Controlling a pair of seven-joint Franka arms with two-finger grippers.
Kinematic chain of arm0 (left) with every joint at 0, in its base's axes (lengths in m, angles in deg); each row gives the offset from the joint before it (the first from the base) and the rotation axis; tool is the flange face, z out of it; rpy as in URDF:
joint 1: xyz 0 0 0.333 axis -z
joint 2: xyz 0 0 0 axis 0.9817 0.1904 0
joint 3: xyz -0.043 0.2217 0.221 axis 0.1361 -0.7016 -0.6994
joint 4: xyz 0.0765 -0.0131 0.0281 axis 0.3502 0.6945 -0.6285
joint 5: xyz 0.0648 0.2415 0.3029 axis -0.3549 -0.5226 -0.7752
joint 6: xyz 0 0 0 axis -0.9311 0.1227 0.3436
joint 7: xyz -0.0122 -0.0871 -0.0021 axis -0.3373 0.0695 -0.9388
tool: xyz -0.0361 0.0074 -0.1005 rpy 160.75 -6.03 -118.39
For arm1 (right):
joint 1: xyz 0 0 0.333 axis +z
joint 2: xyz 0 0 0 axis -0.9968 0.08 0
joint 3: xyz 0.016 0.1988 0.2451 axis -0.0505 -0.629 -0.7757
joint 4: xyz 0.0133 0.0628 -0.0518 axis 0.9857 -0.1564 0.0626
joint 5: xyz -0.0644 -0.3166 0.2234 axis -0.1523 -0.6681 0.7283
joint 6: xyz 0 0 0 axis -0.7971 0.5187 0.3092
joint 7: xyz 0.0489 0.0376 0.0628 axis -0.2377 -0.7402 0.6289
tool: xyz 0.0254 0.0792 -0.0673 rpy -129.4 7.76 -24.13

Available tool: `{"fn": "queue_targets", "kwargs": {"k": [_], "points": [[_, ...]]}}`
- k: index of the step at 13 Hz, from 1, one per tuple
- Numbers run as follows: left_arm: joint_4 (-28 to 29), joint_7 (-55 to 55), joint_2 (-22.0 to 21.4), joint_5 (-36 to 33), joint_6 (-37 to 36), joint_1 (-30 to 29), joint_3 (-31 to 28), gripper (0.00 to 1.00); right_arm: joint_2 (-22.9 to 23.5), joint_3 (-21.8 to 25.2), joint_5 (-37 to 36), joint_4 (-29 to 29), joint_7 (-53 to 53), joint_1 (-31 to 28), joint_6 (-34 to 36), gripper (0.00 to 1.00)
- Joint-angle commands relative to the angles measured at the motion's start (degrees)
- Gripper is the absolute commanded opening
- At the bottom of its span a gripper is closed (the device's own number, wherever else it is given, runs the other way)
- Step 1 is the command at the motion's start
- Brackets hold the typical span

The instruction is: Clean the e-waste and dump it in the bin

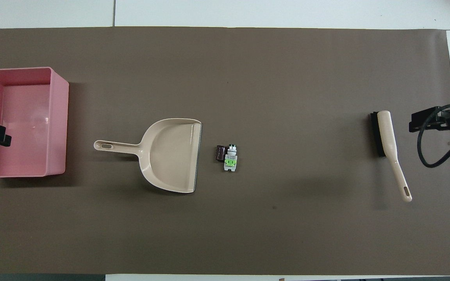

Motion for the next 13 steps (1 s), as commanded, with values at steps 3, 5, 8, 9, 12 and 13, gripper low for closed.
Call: {"fn": "queue_targets", "kwargs": {"k": [3, 5, 8, 9, 12, 13], "points": [[1.17, -0.28, -1.19, -0.67, -0.32, -0.76, 0.7, 0.99, -7.33, -0.04, -0.1, -22.48, 8.21, -6.0, -12.95, 1.0], [1.17, -0.2, -1.19, -0.67, -0.32, -0.41, 0.7, 0.99, -4.77, -0.04, -0.01, -25.98, 10.42, -7.85, -18.18, 1.0], [1.17, -0.29, -1.19, -0.67, -0.14, -0.06, 0.79, 0.99, -3.1, -0.04, -0.1, -31.62, 11.57, -9.34, -26.21, 1.0], [1.25, 0.59, -1.19, -0.67, 0.47, -0.06, 0.87, 0.98, -3.1, -0.04, -0.1, -32.77, 11.75, -9.7, -27.78, 1.0], [3.44, 13.36, -1.98, -0.59, 5.12, 1.69, 1.4, 0.97, -1.96, -0.04, -0.1, -33.65, 13.06, -10.49, -29.64, 1.0], [4.58, 19.6, -2.59, -0.59, 5.66, 1.79, 1.4, 0.97, -1.95, -0.04, -0.01, -34.0, 13.07, -10.67, -29.91, 1.0]]}}
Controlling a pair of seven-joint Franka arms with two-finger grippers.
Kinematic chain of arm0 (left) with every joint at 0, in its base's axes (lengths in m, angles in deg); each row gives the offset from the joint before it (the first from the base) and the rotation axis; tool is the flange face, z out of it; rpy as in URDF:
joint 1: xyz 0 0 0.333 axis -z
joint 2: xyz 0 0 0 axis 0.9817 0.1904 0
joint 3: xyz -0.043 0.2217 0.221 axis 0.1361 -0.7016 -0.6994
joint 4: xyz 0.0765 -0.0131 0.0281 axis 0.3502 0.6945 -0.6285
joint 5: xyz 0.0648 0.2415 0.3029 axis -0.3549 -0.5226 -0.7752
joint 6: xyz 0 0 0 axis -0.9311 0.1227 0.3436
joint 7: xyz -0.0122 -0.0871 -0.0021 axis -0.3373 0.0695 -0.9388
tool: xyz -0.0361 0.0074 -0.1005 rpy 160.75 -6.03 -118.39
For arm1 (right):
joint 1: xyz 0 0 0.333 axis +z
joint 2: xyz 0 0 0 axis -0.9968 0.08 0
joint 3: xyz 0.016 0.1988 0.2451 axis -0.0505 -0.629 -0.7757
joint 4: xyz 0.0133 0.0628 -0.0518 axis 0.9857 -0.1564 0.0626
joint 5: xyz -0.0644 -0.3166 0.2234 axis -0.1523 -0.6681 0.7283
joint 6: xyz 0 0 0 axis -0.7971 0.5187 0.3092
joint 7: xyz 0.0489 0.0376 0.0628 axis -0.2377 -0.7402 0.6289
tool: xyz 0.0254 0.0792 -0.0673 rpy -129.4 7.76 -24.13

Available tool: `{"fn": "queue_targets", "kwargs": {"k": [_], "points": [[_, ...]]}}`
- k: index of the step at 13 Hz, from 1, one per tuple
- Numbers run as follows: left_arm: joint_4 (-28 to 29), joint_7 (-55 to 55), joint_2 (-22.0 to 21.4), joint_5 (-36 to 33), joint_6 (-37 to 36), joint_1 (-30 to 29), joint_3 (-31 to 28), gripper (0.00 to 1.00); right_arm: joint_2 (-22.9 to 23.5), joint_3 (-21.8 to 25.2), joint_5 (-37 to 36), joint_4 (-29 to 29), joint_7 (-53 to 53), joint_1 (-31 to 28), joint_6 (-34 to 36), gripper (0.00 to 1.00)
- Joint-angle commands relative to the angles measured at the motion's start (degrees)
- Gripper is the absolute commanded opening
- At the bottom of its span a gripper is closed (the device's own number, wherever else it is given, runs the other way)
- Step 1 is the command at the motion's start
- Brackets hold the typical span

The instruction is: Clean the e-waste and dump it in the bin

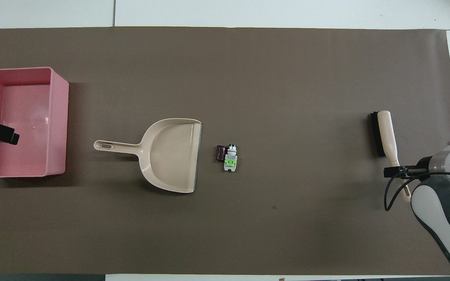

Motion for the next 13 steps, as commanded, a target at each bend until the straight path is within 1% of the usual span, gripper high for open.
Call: {"fn": "queue_targets", "kwargs": {"k": [1, 3, 4, 5, 7, 9, 12, 13], "points": [[5.14, 13.85, -3.06, -0.59, 4.23, 1.28, -0.04, 0.97, -0.09, -0.39, -0.01, -1.22, 1.8, -1.54, -1.47, 1.0], [7.96, 23.09, -3.24, -0.59, 7.4, 3.12, 0.05, 0.97, -0.09, -0.39, -0.1, -1.22, 1.8, -1.45, -1.21, 1.0], [9.36, 27.65, -3.24, -0.59, 8.45, 4.44, -0.04, 0.97, -0.26, -0.39, -0.1, -1.65, 1.89, -1.45, -1.21, 0.98], [10.68, 32.57, -3.24, -0.59, 9.68, 5.23, -0.04, 0.97, -0.52, -0.39, -0.01, -2.35, 1.98, -1.45, -1.47, 0.95], [14.02, 40.94, -3.24, -0.68, 13.19, 7.52, -0.04, 0.97, -0.52, -0.39, -0.1, -2.45, 2.94, -1.54, -1.47, 0.84], [16.66, 42.99, -2.45, -1.99, 16.88, 9.97, -0.04, 0.97, -0.52, -0.39, -0.1, -2.36, 3.03, -1.45, -1.29, 0.76], [23.94, 42.2, -1.22, -9.27, 24.17, 15.51, -0.04, 0.97, -0.44, -0.39, -0.1, -2.27, 3.03, -1.45, -1.29, 0.66], [26.31, 41.77, -0.78, -12.69, 26.11, 17.27, -0.04, 0.97, -0.44, -0.39, -0.1, -2.18, 3.03, -1.45, -1.38, 0.59]]}}
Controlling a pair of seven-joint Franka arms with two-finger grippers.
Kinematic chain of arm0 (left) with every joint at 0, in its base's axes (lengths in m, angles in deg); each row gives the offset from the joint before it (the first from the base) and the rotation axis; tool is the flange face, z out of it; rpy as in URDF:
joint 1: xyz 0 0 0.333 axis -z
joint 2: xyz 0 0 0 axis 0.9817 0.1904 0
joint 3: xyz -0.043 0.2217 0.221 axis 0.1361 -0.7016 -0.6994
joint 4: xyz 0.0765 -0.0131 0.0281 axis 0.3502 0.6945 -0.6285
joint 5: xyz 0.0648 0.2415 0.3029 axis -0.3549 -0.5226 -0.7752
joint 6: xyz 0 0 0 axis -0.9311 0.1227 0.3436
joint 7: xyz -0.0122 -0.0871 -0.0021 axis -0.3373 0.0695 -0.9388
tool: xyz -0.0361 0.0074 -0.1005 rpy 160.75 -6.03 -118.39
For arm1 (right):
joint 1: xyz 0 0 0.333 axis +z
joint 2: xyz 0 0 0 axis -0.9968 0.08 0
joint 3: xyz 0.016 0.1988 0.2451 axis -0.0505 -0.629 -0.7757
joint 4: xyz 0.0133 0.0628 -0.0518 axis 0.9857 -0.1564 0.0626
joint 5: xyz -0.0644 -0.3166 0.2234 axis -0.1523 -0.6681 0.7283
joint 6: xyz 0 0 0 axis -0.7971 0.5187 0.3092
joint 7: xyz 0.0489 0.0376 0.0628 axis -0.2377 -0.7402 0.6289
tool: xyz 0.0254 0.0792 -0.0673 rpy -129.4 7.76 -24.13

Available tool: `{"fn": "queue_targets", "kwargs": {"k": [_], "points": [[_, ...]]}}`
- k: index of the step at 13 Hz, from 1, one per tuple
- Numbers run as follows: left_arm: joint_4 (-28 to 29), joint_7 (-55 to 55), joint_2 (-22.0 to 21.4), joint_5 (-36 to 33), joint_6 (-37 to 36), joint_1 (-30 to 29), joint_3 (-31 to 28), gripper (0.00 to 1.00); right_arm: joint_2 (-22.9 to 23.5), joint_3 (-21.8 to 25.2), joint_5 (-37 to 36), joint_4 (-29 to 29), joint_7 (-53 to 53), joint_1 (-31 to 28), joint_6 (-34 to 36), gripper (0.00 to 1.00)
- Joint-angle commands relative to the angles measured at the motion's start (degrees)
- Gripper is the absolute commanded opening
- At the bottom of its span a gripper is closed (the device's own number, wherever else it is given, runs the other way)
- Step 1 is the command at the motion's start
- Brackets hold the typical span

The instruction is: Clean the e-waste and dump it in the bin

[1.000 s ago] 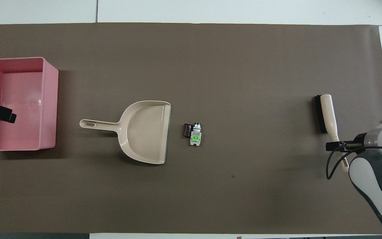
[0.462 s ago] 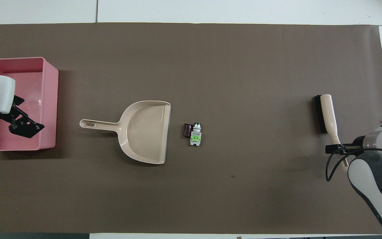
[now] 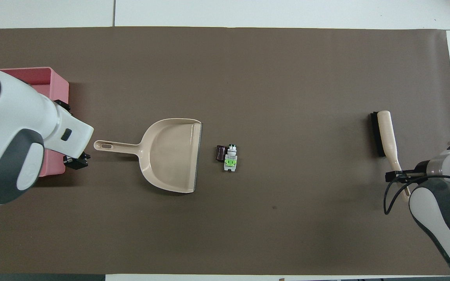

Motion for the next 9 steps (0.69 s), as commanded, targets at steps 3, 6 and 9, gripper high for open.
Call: {"fn": "queue_targets", "kwargs": {"k": [3, 6, 9], "points": [[6.98, -1.74, 2.57, -9.93, 6.61, 6.77, -0.66, 0.97, -0.45, -0.48, -0.01, -0.59, 1.33, -0.94, -0.77, 0.0], [10.05, -5.42, 4.87, -16.87, 9.95, 9.41, -0.66, 0.95, -0.18, -0.49, 0.25, 0.02, 1.06, -0.68, -0.41, 0.0], [11.82, -7.71, 6.0, -19.53, 12.06, 10.29, -0.66, 0.93, -0.1, -0.83, 0.25, 3.61, 0.28, 0.46, 3.61, 0.0]]}}
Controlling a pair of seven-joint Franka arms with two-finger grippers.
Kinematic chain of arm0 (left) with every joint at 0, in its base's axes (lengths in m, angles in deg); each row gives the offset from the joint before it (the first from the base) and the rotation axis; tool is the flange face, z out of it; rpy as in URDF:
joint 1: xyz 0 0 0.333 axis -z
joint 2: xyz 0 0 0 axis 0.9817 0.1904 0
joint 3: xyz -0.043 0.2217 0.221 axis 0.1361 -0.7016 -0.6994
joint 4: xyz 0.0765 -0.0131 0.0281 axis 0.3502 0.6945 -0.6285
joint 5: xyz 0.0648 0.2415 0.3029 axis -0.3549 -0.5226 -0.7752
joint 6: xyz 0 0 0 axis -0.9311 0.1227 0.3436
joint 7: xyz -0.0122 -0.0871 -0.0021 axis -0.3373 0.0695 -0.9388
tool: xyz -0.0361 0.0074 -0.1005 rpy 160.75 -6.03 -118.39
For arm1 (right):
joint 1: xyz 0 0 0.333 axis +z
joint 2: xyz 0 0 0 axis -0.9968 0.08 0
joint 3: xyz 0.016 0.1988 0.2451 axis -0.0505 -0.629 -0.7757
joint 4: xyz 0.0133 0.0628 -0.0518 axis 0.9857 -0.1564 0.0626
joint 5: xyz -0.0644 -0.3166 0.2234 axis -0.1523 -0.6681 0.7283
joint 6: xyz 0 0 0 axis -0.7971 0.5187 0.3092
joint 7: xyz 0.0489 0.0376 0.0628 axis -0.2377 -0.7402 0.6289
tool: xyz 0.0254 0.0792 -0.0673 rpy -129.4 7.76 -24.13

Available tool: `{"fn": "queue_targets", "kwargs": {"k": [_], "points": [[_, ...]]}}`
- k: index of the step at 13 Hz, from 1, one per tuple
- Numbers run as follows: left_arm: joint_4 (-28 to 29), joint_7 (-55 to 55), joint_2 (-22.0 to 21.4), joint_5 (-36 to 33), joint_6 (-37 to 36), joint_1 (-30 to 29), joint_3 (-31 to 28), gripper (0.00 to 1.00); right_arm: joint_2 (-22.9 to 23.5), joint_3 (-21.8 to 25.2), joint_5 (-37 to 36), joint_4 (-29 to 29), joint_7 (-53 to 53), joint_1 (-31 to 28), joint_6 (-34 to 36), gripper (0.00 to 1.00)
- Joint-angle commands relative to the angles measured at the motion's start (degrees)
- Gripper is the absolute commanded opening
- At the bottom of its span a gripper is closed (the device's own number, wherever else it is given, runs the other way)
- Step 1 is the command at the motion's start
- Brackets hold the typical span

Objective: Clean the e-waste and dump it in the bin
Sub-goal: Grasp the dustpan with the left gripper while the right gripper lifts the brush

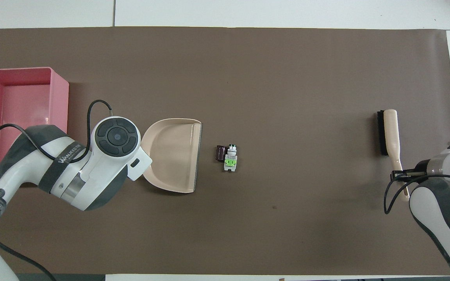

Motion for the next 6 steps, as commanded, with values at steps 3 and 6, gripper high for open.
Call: {"fn": "queue_targets", "kwargs": {"k": [3, 6], "points": [[1.32, -5.13, 2.22, -3.46, 2.77, 2.38, -0.78, 0.91, -0.62, -1.02, 0.16, 8.41, -6.54, 6.89, 12.49, 0.0], [1.32, -5.39, 2.22, -3.46, 2.77, 2.47, -0.69, 0.79, -0.8, -1.11, -0.63, 10.27, -15.07, 16.65, 16.56, 0.0]]}}
